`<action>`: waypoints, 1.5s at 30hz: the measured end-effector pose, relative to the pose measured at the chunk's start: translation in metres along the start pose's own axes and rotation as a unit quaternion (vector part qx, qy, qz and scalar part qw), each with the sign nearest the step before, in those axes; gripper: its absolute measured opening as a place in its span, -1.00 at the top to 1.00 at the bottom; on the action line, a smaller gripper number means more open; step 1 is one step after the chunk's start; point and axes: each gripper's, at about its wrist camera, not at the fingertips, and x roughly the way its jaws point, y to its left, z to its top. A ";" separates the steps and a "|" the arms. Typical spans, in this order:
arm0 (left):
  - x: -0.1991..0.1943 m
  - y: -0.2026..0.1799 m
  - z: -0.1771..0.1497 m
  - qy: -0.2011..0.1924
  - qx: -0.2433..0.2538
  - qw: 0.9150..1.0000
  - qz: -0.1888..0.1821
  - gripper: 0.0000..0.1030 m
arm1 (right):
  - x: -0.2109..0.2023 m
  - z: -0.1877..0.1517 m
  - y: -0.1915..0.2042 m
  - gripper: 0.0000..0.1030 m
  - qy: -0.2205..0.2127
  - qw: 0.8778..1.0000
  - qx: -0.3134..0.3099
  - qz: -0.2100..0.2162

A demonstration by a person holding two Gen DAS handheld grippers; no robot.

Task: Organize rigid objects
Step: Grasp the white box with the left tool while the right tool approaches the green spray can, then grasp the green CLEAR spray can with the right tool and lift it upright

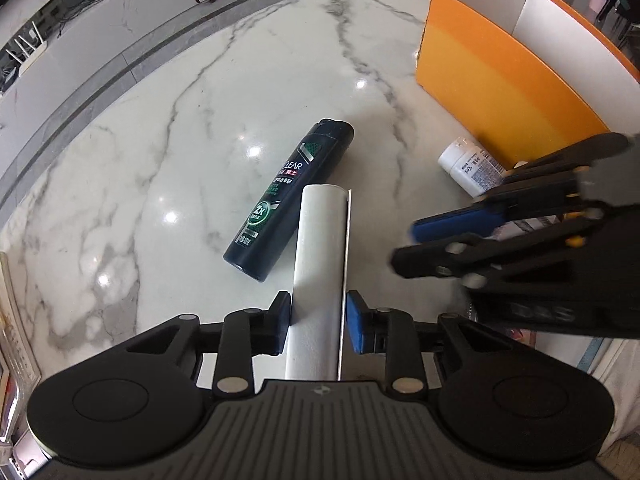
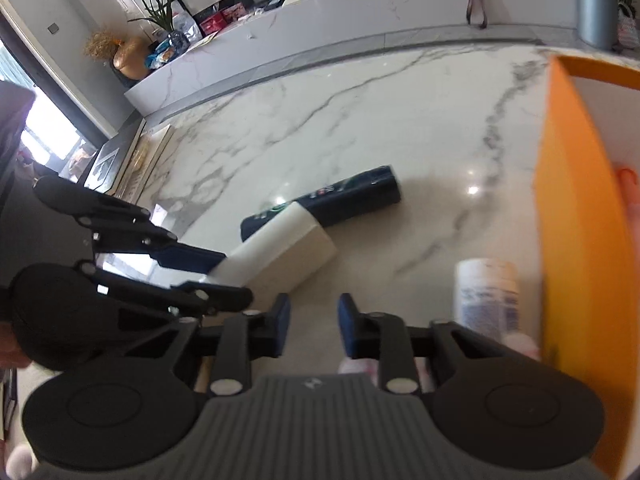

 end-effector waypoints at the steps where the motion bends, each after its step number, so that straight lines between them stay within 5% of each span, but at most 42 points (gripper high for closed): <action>1: 0.000 0.000 0.000 0.000 0.001 1.000 0.000 0.34 | 0.005 0.003 0.000 0.67 0.004 1.000 0.009 0.004; 9: 0.009 -0.003 -0.002 -0.008 -0.010 1.000 0.004 0.17 | 0.025 0.011 0.001 0.72 0.010 0.999 0.034 0.015; 12: 0.016 -0.004 -0.004 -0.011 -0.017 1.000 0.004 0.33 | 0.026 0.013 0.004 0.73 0.014 0.999 0.027 0.013; 17: 0.005 -0.001 -0.013 -0.022 -0.024 0.999 0.016 0.36 | 0.020 0.019 0.007 0.69 0.032 0.999 0.003 0.006; 21: -0.009 0.019 -0.021 -0.042 -0.075 0.996 0.013 0.37 | 0.012 0.032 0.015 0.68 0.036 0.997 -0.061 -0.006; 26: -0.009 0.050 -0.030 -0.050 -0.167 0.985 0.010 0.37 | 0.025 0.059 0.027 0.44 0.042 0.984 -0.170 -0.031; 30: -0.007 0.063 -0.031 -0.061 -0.220 0.973 0.009 0.37 | 0.046 0.073 0.042 0.39 0.059 0.961 -0.265 -0.045; 35: 0.001 0.079 -0.033 -0.060 -0.280 0.958 0.006 0.37 | 0.072 0.084 0.051 0.34 0.080 0.945 -0.313 -0.044; 39: 0.008 0.090 -0.035 -0.059 -0.319 0.946 -0.005 0.37 | 0.088 0.099 0.053 0.18 0.084 0.946 -0.311 -0.042; 45: 0.011 0.096 -0.036 -0.062 -0.335 0.940 -0.011 0.37 | 0.107 0.117 0.045 0.06 0.110 0.961 -0.251 -0.022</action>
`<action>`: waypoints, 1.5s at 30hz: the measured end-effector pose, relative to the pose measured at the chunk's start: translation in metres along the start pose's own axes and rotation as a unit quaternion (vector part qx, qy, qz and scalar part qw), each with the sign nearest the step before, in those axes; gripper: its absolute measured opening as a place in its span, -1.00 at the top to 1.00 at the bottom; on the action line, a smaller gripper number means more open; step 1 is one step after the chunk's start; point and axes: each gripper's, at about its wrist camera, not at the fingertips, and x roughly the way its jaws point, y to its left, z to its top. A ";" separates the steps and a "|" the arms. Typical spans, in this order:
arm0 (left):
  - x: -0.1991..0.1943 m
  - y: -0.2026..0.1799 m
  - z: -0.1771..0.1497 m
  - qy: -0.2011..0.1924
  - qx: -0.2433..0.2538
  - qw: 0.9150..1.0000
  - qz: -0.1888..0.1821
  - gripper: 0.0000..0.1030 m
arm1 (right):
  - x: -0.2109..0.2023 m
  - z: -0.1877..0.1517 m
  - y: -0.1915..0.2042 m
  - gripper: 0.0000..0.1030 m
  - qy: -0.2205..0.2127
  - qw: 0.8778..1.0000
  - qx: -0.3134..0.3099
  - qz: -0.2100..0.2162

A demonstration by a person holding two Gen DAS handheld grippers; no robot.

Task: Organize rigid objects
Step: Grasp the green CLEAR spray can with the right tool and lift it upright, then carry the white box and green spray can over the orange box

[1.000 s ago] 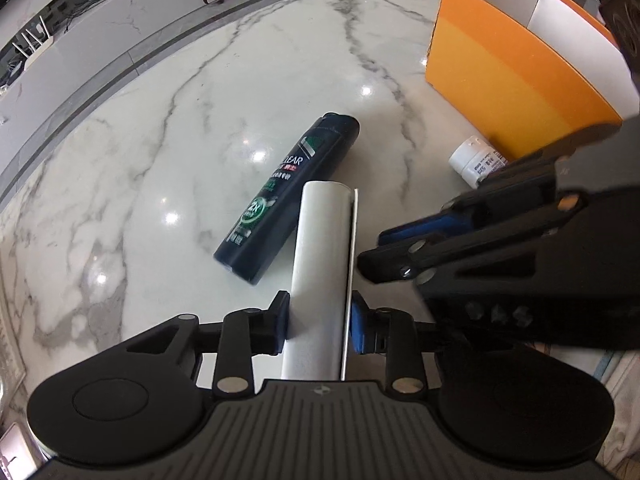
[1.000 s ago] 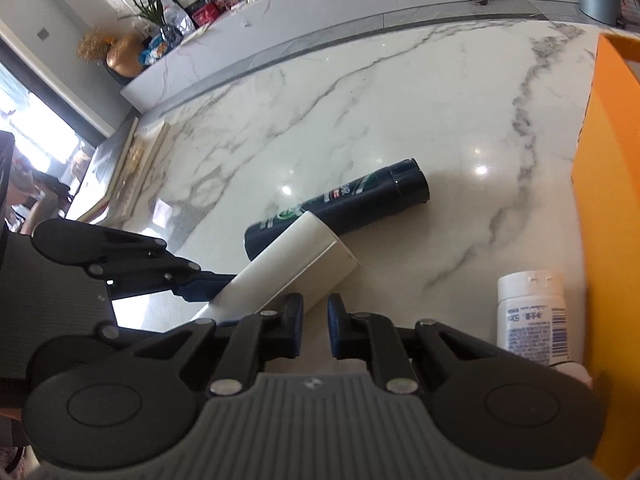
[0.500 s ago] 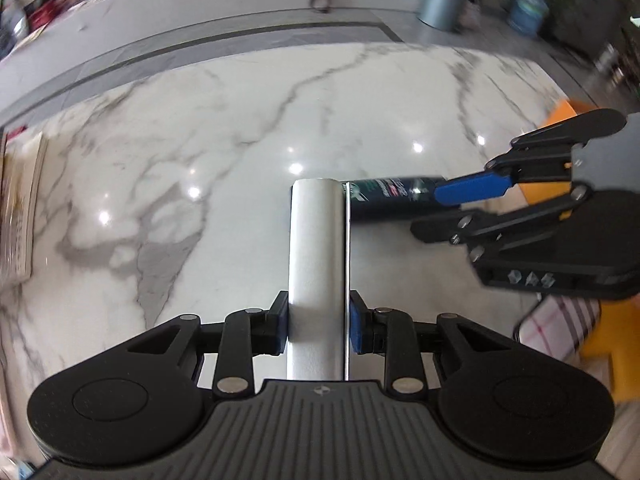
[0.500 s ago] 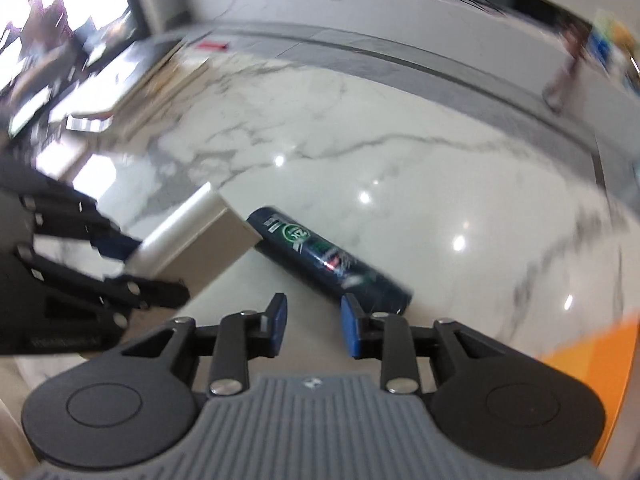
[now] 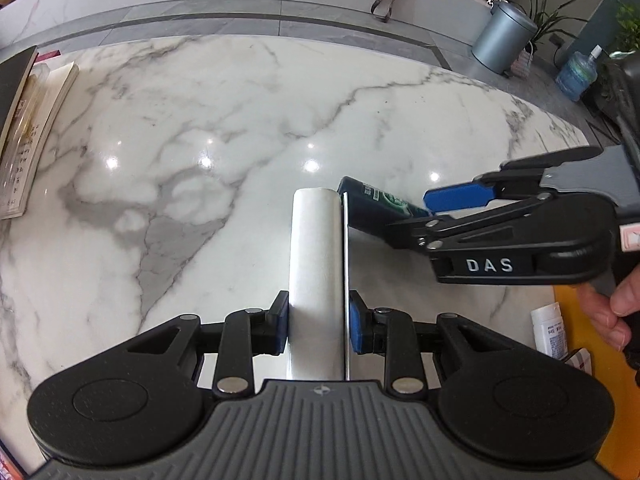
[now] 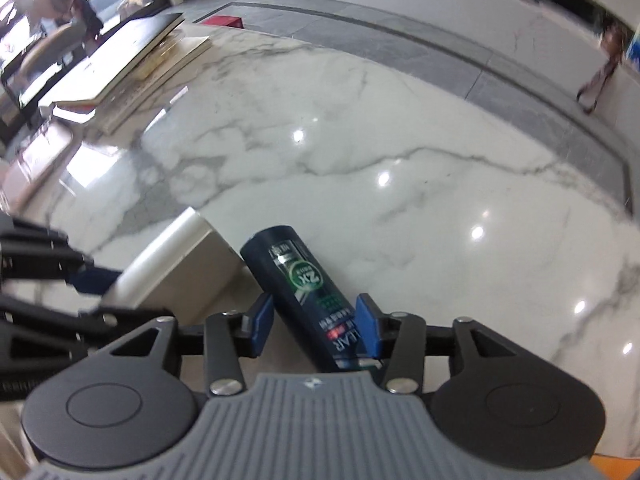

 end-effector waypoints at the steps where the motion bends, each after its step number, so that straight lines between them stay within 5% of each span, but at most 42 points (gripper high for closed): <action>1: 0.000 0.001 0.000 0.000 -0.003 1.000 -0.001 0.37 | 0.002 0.001 -0.002 0.02 0.006 1.000 0.014 0.006; 10: 0.001 0.002 -0.002 -0.002 -0.022 0.999 -0.024 0.37 | 0.006 -0.026 -0.003 0.11 0.055 0.986 0.147 0.065; 17: 0.000 0.005 -0.005 -0.008 -0.045 0.999 -0.023 0.38 | 0.003 -0.040 0.003 0.19 0.010 0.982 0.183 0.049; 22: -0.024 -0.002 -0.016 -0.040 -0.048 0.997 -0.054 0.38 | -0.013 -0.057 0.006 0.20 -0.012 0.972 0.230 0.045; 36: -0.142 -0.080 -0.043 -0.141 -0.037 0.982 -0.120 0.38 | -0.164 -0.110 0.019 0.20 -0.158 0.948 0.270 0.056; 45: -0.148 -0.160 -0.077 -0.121 -0.034 0.971 -0.206 0.37 | -0.256 -0.195 -0.005 0.19 -0.209 0.926 0.314 0.025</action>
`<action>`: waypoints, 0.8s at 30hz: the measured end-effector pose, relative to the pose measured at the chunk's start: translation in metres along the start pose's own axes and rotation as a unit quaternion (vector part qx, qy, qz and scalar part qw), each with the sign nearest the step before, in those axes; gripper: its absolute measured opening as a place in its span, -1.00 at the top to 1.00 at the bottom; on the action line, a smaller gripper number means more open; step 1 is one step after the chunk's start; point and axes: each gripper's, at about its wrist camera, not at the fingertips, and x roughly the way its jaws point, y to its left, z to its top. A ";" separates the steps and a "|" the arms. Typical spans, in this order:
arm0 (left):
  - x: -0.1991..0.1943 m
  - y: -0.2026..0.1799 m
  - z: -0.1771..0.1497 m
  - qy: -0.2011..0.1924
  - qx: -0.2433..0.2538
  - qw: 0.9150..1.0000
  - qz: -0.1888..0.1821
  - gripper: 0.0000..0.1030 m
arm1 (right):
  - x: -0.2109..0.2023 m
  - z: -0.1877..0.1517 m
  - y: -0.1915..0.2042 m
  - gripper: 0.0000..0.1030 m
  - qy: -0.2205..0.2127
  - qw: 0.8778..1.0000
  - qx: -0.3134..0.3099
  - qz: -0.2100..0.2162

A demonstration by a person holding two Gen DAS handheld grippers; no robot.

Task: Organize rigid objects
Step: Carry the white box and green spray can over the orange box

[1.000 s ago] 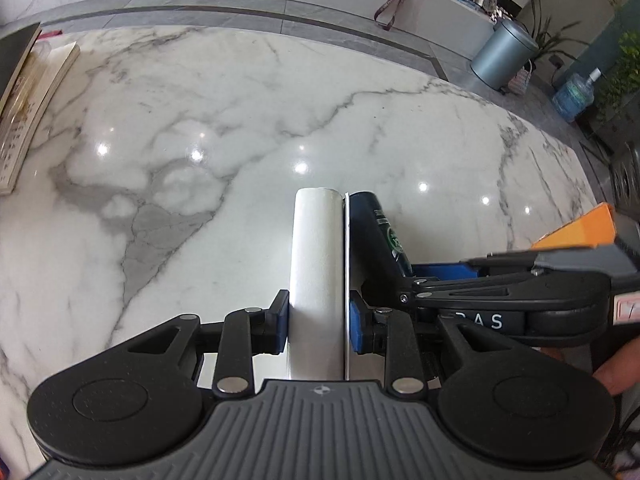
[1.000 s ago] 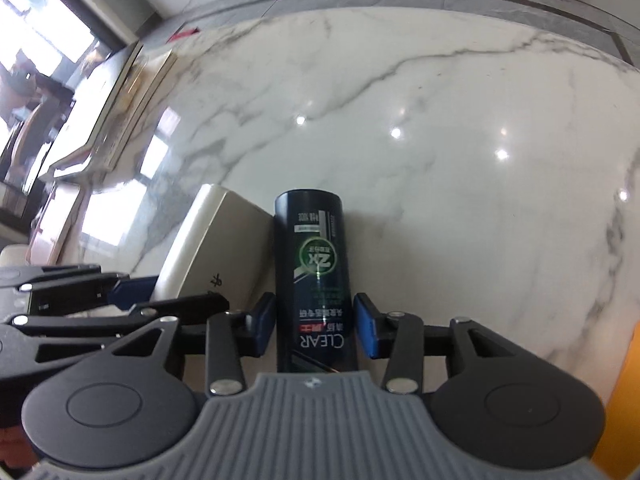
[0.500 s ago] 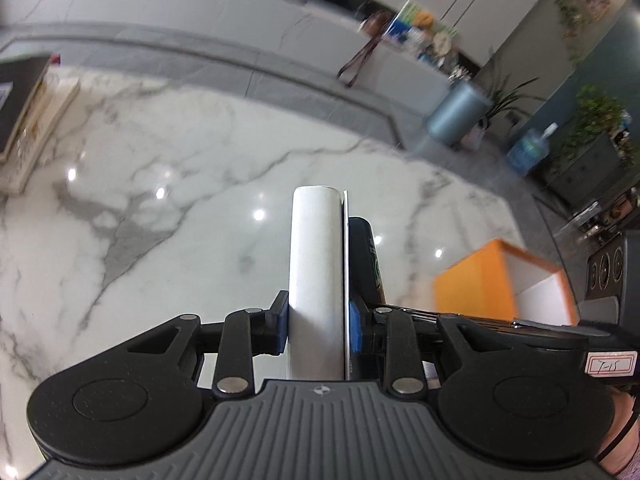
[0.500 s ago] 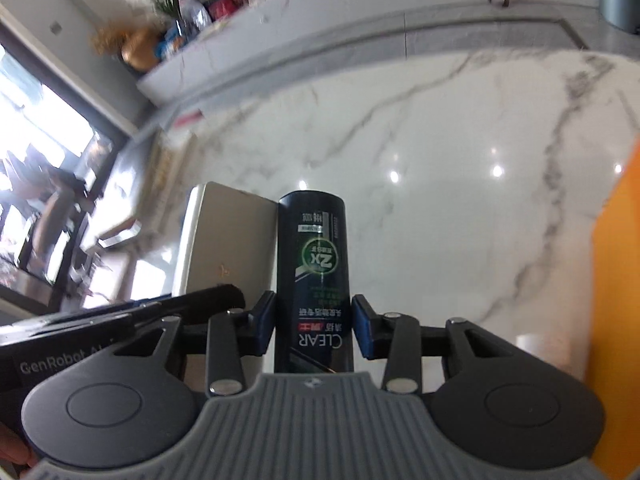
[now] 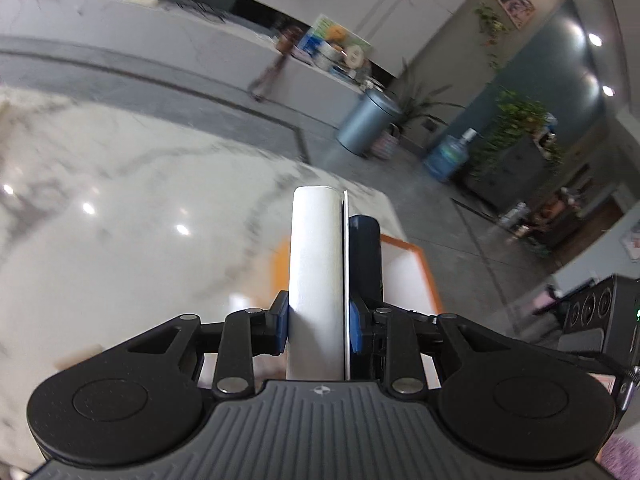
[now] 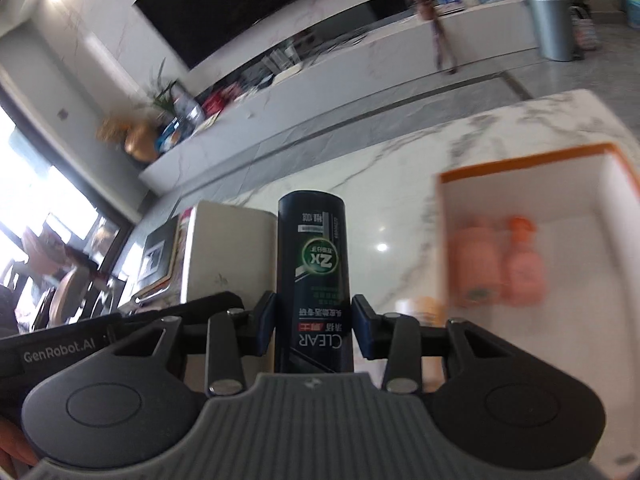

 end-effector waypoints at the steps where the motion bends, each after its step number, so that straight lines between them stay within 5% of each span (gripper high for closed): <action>1: 0.007 -0.006 -0.004 0.008 -0.007 1.000 -0.009 0.37 | -0.012 -0.003 -0.010 0.19 -0.007 1.000 0.007 -0.005; 6: 0.051 -0.034 -0.017 0.041 -0.020 0.999 -0.022 0.37 | -0.061 -0.015 -0.059 0.19 -0.046 0.997 0.041 -0.053; 10: 0.091 -0.054 -0.023 0.068 -0.010 0.998 0.004 0.37 | -0.081 -0.021 -0.097 0.19 -0.065 0.992 0.059 -0.086; 19: 0.155 -0.088 -0.039 0.099 0.080 0.987 0.096 0.37 | -0.057 -0.045 -0.143 0.19 -0.068 0.989 0.064 -0.114; 24: 0.176 -0.092 -0.051 0.132 0.086 0.980 0.118 0.38 | -0.038 -0.053 -0.161 0.19 -0.053 0.990 0.059 -0.116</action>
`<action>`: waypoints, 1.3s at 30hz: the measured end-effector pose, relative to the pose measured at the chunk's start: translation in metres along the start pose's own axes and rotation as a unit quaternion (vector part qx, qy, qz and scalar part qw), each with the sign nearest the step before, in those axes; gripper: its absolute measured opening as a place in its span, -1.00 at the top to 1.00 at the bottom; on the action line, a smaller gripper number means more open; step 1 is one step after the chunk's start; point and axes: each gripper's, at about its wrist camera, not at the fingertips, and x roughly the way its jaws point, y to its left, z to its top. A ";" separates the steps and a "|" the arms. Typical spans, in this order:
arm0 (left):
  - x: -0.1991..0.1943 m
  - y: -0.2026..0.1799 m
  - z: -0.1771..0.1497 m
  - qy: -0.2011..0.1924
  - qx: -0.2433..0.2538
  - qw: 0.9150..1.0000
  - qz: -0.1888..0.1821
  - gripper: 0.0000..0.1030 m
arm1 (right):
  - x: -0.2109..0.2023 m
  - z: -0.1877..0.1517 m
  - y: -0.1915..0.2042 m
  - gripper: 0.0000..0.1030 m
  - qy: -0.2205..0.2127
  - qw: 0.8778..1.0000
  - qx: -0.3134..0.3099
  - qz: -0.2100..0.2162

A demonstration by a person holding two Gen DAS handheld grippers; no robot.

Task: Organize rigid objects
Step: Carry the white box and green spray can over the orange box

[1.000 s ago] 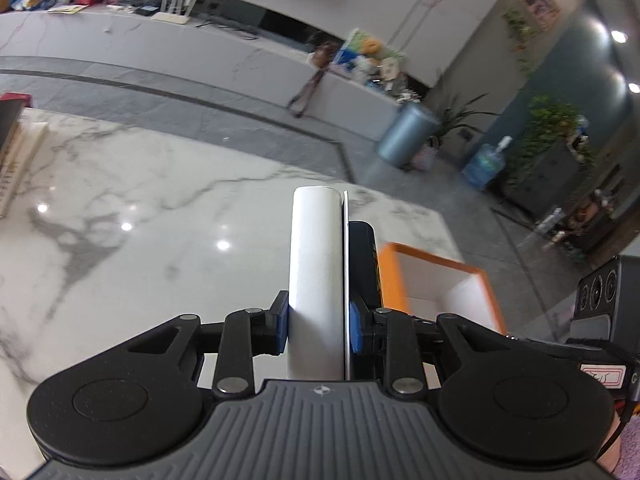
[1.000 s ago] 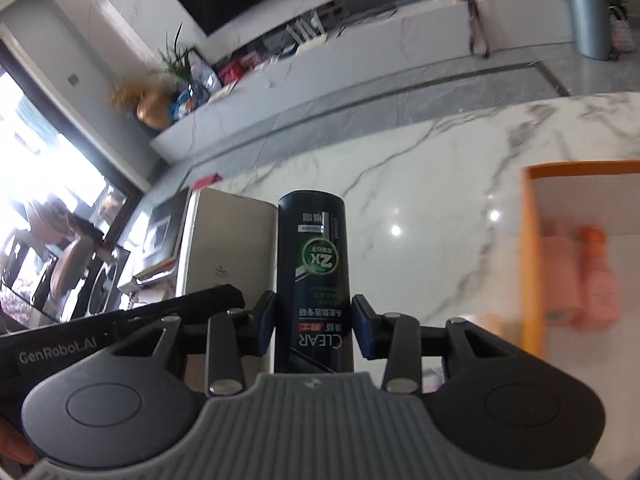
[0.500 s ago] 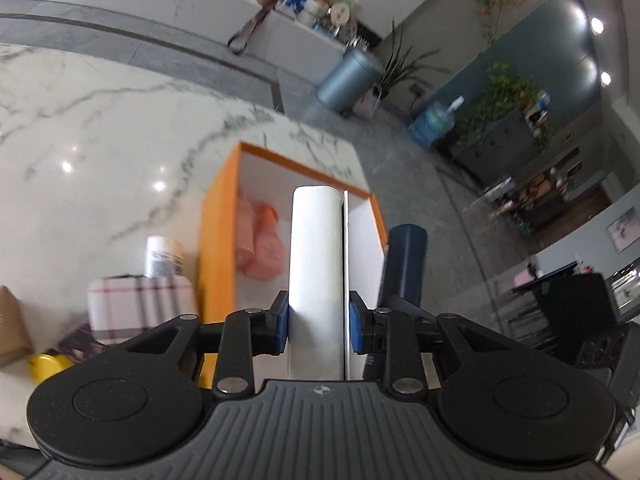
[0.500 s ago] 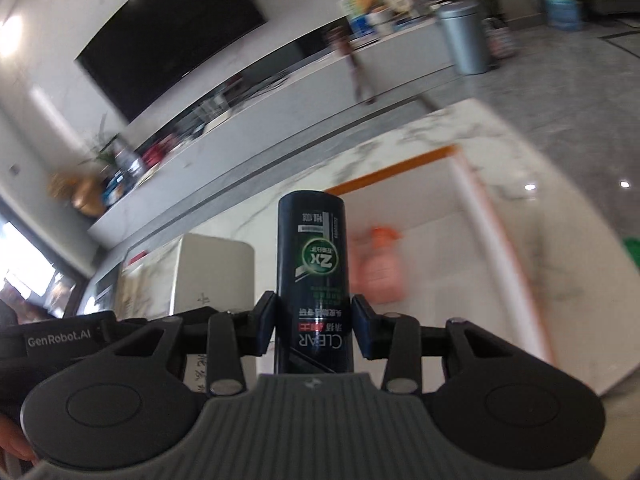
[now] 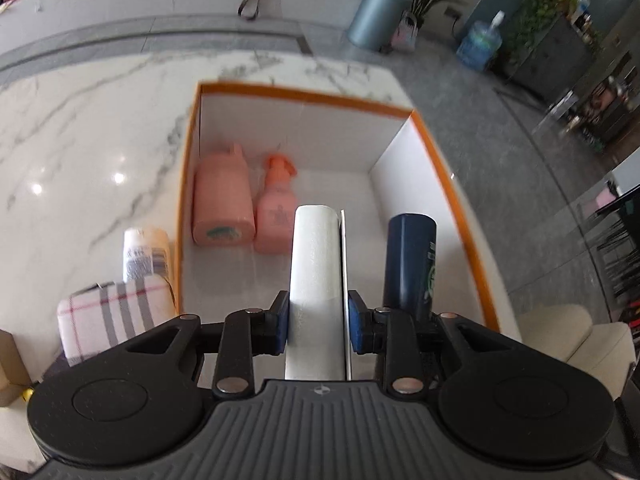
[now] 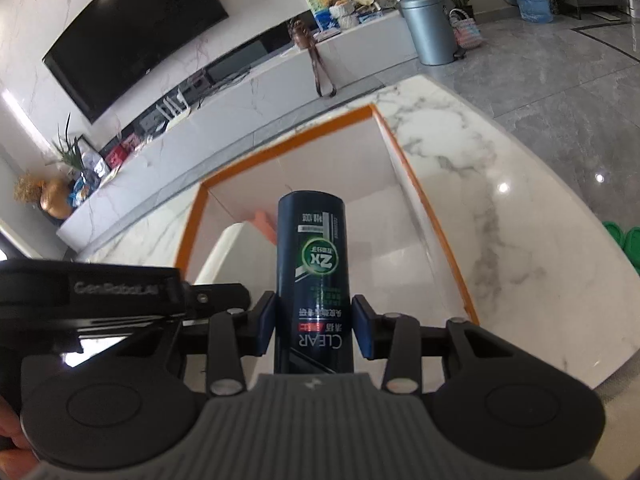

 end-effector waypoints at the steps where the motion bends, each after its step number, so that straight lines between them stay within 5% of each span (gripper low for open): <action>1: 0.002 -0.002 -0.002 0.008 0.002 1.000 0.003 0.38 | 0.003 -0.002 -0.002 0.19 0.004 1.000 -0.002 -0.002; 16: 0.029 -0.015 -0.002 0.049 0.009 0.997 0.056 0.37 | 0.028 -0.006 -0.021 0.19 0.038 0.999 0.012 0.015; 26: 0.048 -0.026 -0.001 0.084 0.030 0.990 0.108 0.34 | 0.044 -0.013 -0.015 0.19 0.081 0.996 0.000 -0.028; 34: 0.030 -0.024 -0.001 0.078 0.031 0.993 0.081 0.25 | 0.046 -0.013 -0.014 0.19 0.085 0.996 0.000 -0.035; 39: -0.018 -0.011 0.004 0.013 -0.005 0.999 0.046 0.18 | 0.047 -0.013 -0.012 0.19 0.089 0.995 -0.007 -0.043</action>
